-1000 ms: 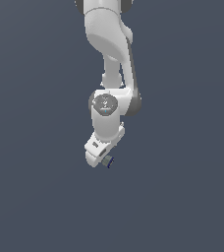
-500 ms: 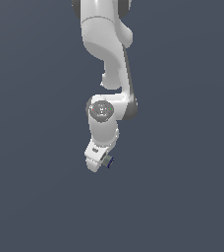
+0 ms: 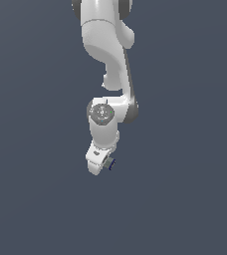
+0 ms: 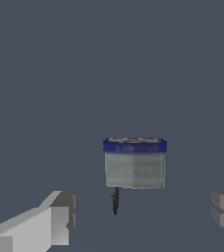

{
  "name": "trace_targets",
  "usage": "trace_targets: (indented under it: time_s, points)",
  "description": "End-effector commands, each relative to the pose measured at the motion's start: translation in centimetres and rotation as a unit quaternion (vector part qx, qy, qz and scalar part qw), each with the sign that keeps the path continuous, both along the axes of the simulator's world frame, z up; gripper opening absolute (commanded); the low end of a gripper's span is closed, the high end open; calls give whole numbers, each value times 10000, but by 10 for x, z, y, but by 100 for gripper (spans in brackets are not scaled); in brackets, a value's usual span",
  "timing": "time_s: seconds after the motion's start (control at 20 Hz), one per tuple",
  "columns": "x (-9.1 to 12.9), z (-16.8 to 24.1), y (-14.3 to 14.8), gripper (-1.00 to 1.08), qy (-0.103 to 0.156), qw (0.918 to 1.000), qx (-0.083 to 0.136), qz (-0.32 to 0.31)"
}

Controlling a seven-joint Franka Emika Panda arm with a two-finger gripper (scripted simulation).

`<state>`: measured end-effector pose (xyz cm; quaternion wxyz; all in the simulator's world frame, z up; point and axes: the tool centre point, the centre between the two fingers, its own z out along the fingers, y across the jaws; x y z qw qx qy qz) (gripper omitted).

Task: Pick up the object and move it to a goal position.

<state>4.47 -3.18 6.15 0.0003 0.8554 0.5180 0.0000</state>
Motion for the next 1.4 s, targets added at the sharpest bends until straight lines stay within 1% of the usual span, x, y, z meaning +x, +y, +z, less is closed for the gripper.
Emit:
trace_targets:
  time_s: [0.0,0.4,0.65,0.7,1.2,1.35]
  points:
    - [0,-5,0,100,3,10000,0,2]
    - [-1,-43,0,100,3,10000,0,22]
    - [0,-49,0,100,2,10000,1,23]
    - [0,-49,0,-100,2,10000,1,23]
    - [0,-49,0,-100,2,10000,1,23]
    - [1,-48,4,-100,2,10000,1,23]
